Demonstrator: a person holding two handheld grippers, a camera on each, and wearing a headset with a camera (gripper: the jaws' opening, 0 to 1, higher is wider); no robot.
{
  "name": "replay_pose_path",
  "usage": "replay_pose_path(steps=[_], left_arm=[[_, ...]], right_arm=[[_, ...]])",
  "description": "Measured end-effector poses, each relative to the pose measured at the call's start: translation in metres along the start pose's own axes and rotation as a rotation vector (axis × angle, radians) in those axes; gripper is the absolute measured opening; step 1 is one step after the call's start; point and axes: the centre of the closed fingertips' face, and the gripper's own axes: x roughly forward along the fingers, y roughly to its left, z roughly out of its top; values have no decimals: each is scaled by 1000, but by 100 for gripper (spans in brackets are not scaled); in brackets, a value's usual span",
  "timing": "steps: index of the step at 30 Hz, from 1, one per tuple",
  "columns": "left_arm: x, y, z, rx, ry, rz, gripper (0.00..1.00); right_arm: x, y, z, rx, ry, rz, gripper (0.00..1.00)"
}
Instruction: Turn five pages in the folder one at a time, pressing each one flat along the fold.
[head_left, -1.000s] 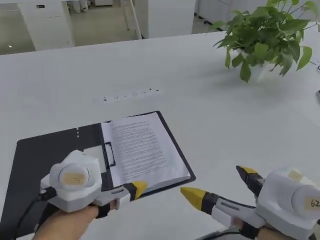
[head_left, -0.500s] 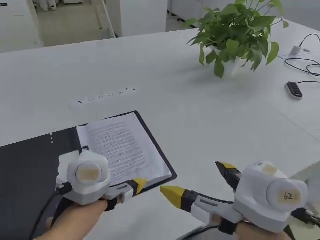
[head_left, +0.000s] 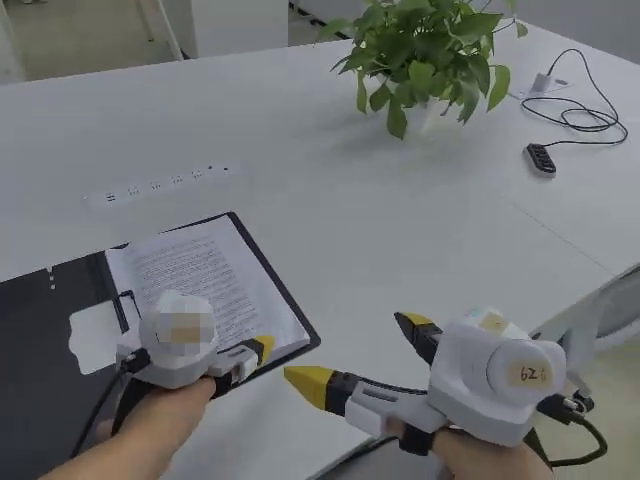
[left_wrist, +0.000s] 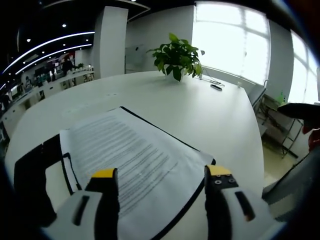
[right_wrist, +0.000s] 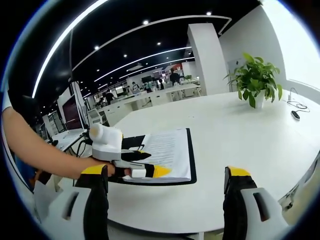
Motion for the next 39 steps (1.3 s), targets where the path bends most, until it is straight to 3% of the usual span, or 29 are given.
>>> replay_pose_path(steps=[8,18,33,36,39], left_arm=[[16,-6,-10,1,34,16,63],[21,-5,-19,91,56,53,55],[21,-3,-20,90,13,50,44],[19,-2,-21,103,2,56,33],[18,0,-21,99,-1,63,28]], right_arm=[[1,-3,-1,3,9,-12,96],[2,-7,-4,11,17,-23,96],[10,-10,-4,4,34,-13,94],[12,-11,-3,0,39,-12,94],[16,-12,-2,-2,41,-6,94]])
